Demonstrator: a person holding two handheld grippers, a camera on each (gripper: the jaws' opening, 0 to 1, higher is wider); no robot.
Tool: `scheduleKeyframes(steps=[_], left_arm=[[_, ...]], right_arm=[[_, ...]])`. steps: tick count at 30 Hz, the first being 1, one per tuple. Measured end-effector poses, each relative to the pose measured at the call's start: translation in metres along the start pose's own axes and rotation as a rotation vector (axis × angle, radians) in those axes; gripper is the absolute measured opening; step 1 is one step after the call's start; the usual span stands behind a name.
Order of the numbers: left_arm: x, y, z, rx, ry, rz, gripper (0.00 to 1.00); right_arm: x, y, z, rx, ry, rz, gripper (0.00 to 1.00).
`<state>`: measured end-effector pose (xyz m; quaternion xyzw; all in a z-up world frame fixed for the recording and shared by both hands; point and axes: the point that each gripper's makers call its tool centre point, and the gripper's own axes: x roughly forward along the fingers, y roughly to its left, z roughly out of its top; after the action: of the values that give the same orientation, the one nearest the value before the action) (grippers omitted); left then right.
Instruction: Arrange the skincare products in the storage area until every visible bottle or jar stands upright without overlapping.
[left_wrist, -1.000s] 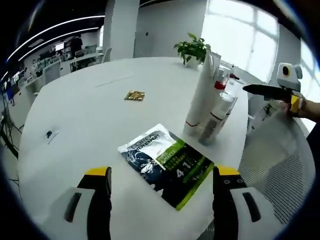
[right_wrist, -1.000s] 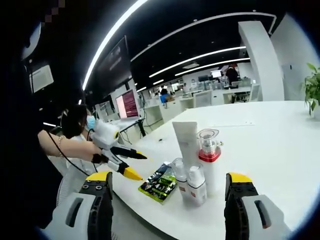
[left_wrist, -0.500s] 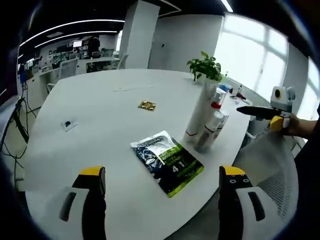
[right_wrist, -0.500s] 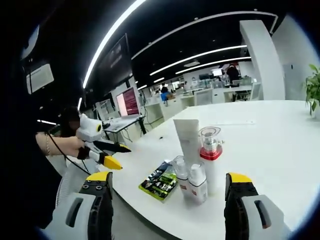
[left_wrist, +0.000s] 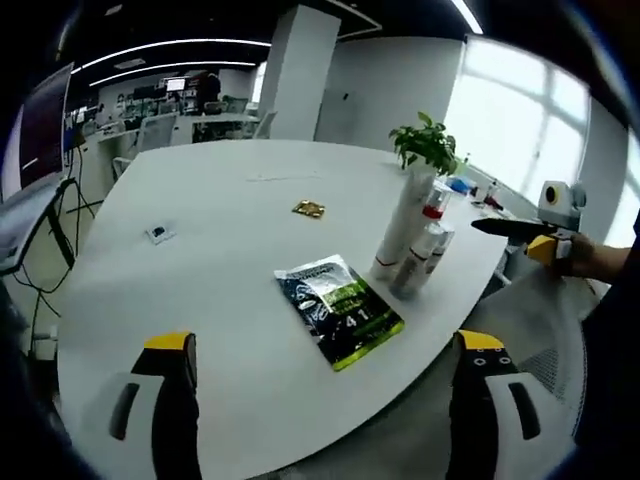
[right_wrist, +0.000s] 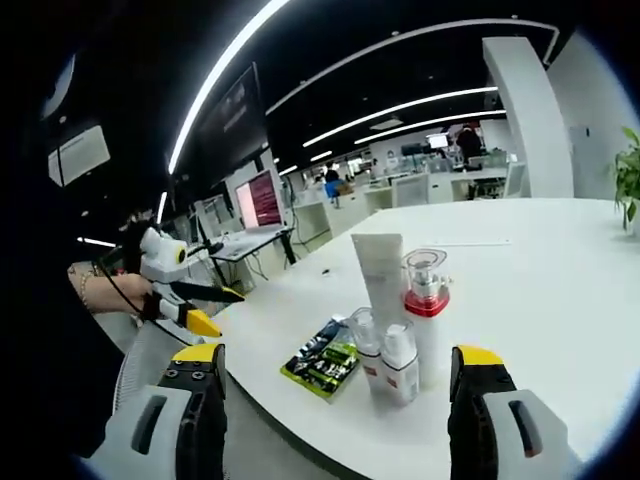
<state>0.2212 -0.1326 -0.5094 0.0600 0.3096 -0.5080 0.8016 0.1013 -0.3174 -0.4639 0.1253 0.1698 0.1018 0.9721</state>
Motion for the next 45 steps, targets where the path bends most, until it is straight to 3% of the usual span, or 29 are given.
scheduleKeyframes(steps=[9, 15, 19, 25, 33, 37, 45], left_arm=[[-0.001, 0.003, 0.003, -0.014, -0.014, 0.0, 0.99], [-0.002, 0.007, 0.004, -0.039, -0.022, 0.004, 0.99], [-0.002, 0.012, 0.0, -0.044, -0.019, 0.01, 0.99], [0.0, 0.017, -0.008, -0.069, -0.005, 0.022, 0.99], [0.005, 0.024, -0.009, -0.091, 0.006, 0.035, 0.99], [0.009, 0.031, -0.01, -0.099, 0.016, 0.047, 0.98], [0.016, 0.037, -0.011, -0.116, 0.04, 0.06, 0.98]], right_arm=[[0.001, -0.006, -0.003, -0.01, 0.012, -0.003, 0.96], [0.001, -0.013, 0.004, 0.031, 0.002, -0.021, 0.96], [0.0, -0.027, 0.023, 0.007, -0.011, -0.042, 0.96], [0.006, -0.064, 0.071, -0.007, -0.089, -0.094, 0.95], [0.024, -0.103, 0.105, -0.019, -0.084, -0.141, 0.92], [0.033, -0.119, 0.112, -0.02, -0.085, -0.141, 0.92], [0.055, -0.141, 0.106, -0.009, -0.029, -0.144, 0.91]])
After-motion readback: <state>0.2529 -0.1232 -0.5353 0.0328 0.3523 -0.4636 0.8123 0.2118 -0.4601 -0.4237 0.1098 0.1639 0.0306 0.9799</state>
